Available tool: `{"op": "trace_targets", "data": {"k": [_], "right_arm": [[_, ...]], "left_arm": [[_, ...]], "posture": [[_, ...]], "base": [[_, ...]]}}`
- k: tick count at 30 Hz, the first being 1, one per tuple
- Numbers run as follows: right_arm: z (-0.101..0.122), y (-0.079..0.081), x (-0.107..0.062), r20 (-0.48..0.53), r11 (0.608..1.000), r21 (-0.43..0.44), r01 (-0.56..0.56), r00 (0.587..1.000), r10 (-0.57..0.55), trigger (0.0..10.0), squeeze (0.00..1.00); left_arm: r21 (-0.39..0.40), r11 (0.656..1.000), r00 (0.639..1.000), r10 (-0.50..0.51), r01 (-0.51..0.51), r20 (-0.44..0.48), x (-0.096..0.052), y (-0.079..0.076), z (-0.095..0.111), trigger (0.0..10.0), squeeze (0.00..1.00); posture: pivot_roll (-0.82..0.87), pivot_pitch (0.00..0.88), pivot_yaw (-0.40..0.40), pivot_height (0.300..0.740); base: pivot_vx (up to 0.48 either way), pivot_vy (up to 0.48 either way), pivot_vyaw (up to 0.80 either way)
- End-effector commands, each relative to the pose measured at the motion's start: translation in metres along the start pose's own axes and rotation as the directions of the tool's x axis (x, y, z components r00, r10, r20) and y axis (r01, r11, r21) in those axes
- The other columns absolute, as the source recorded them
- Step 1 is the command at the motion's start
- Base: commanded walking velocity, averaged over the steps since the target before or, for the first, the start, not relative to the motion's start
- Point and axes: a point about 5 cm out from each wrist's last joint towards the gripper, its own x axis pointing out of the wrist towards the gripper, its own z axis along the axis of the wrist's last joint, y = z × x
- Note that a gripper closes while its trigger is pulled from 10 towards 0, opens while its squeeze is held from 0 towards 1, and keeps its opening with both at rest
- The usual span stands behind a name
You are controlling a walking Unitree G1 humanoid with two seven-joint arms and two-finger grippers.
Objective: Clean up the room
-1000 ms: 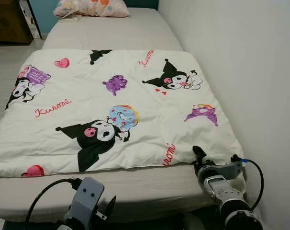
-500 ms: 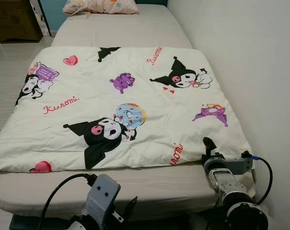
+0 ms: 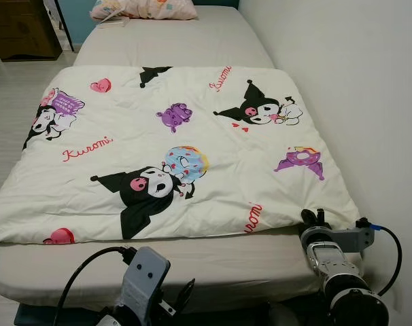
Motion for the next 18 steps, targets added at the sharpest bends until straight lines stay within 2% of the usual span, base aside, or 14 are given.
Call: {"op": "trace_targets", "data": {"k": [1, 9, 12, 18], "right_arm": [[0.005, -0.014, -0.004, 0.01, 0.999, -0.017, 0.051, 0.999, -0.051, 0.0, 0.0], [0.011, -0.015, -0.004, -0.004, 0.989, -0.126, 0.074, 0.997, -0.075, 0.0, 0.0], [0.022, -0.017, -0.004, 0.005, 0.978, -0.186, 0.098, 0.995, -0.099, 0.0, 0.0], [0.034, -0.02, -0.005, -0.008, 0.971, -0.205, 0.119, 0.992, -0.124, 0.0, 0.0]], "left_arm": [[-0.006, 1.0, 1.0, -0.003, 0.003, -0.02, -0.004, -0.002, -0.003, 10.0, 0.0], [-0.006, 1.0, 1.0, -0.001, 0.001, -0.014, -0.003, -0.003, -0.001, 10.0, 0.0], [-0.006, 1.0, 1.0, -0.002, 0.002, -0.009, -0.004, -0.003, 0.001, 10.0, 0.0], [-0.008, 1.0, 1.0, -0.01, 0.01, -0.002, -0.005, -0.005, 0.004, 10.0, 0.0]], "posture": [[0.16, 0.504, -0.025, 0.547], [0.16, 0.503, -0.032, 0.547], [0.14, 0.502, -0.034, 0.547], [0.14, 0.503, -0.035, 0.547]], "base": [[0.0, 0.0, 0.0], [0.0, 0.0, 0.0], [0.0, 0.0, 0.0], [0.0, 0.0, 0.0]]}}
